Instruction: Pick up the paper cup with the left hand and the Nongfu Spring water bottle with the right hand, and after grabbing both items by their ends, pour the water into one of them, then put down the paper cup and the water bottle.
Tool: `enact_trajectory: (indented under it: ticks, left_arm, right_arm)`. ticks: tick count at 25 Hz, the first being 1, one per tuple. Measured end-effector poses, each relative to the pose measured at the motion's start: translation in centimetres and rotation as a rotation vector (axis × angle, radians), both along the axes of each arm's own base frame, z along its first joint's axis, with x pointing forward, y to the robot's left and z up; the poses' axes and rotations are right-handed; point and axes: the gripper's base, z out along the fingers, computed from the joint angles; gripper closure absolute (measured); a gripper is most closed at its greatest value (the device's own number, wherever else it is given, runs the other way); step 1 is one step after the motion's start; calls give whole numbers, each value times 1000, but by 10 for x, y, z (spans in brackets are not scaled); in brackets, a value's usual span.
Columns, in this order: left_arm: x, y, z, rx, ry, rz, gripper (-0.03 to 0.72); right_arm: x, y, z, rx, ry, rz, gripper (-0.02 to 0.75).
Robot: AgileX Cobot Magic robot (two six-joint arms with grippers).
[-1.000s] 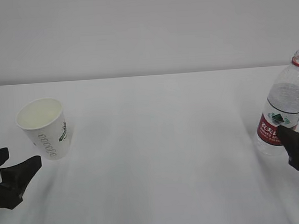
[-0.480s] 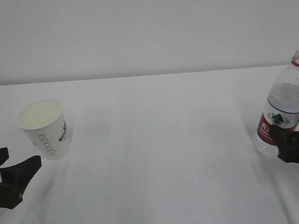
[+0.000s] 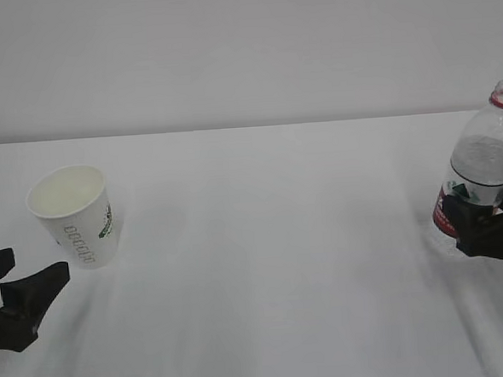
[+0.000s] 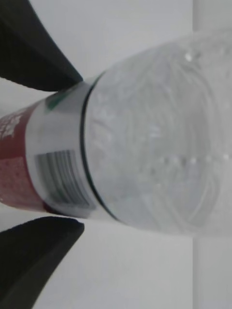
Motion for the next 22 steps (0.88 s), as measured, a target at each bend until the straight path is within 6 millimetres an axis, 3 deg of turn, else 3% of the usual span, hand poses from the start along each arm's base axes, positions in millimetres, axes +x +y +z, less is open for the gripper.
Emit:
enact_trajectory:
  ticks: [10,22]
  left_arm:
    - [0,0,0,0,0,0,94]
    - [0,0,0,0,0,0,96]
  right_arm:
    - [23,0,-4,24,-22,-5,128]
    - [33,0,-5,31,-41,-7,129]
